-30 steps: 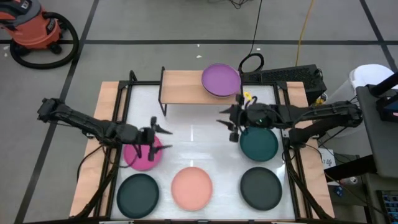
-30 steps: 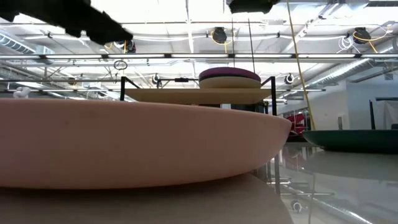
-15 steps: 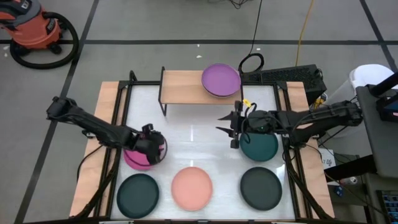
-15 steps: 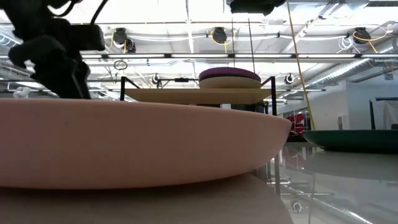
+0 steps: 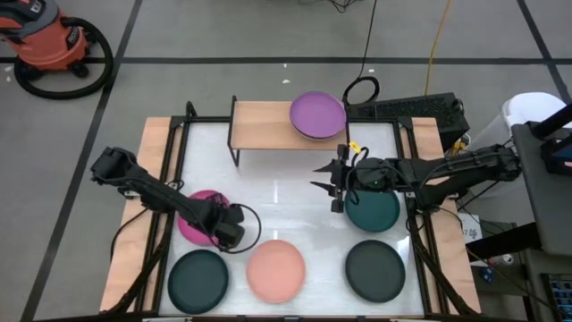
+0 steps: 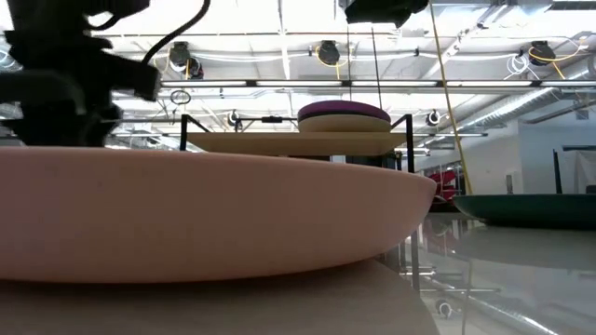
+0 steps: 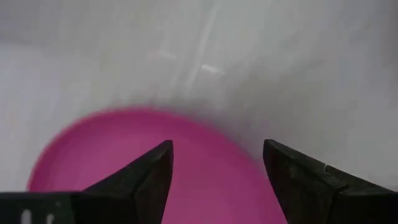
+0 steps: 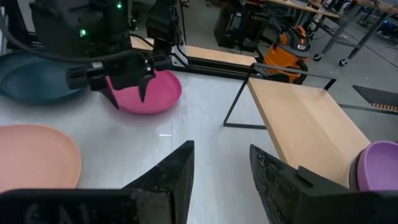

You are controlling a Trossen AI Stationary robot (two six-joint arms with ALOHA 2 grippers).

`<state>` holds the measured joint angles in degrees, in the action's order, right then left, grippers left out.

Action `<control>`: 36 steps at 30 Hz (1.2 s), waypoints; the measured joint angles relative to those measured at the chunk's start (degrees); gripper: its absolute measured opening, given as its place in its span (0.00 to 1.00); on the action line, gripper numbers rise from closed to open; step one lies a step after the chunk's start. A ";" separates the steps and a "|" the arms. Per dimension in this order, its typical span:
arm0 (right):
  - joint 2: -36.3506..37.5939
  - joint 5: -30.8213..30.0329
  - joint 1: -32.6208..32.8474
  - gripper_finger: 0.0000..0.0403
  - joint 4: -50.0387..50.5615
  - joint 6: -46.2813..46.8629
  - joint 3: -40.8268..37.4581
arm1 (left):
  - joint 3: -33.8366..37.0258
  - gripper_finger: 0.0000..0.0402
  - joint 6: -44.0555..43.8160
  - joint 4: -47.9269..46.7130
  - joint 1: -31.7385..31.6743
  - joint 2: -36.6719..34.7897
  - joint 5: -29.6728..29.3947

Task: Place and stack plates onto a shelf
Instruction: Stack the pink plate on top of the violet plate on the shelf

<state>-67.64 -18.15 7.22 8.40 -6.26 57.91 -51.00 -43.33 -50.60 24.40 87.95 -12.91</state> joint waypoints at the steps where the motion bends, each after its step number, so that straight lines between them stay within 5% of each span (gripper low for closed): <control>1: 0.00 0.00 0.00 0.35 0.00 0.00 0.00 | 0.01 0.63 -1.51 -1.18 0.18 0.31 -0.04; 17: -0.02 0.00 0.00 0.35 -0.86 0.07 -4.02 | 3.26 0.61 -7.54 -3.34 0.38 0.60 1.28; 20: -0.02 0.02 0.00 0.35 -0.87 0.94 -4.20 | 4.80 0.50 -6.42 -0.81 0.38 0.60 3.43; 27: -0.02 0.03 0.00 0.35 -4.11 0.47 -4.20 | 3.80 0.05 -0.75 -4.35 0.38 0.67 3.58; 36: -0.02 0.04 0.00 0.35 -5.25 -0.86 -4.20 | -7.21 0.03 11.81 -10.87 1.30 0.49 -0.83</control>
<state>-67.66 -18.11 7.22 3.16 -7.13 53.71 -58.21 -31.51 -61.47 25.69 88.44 -13.74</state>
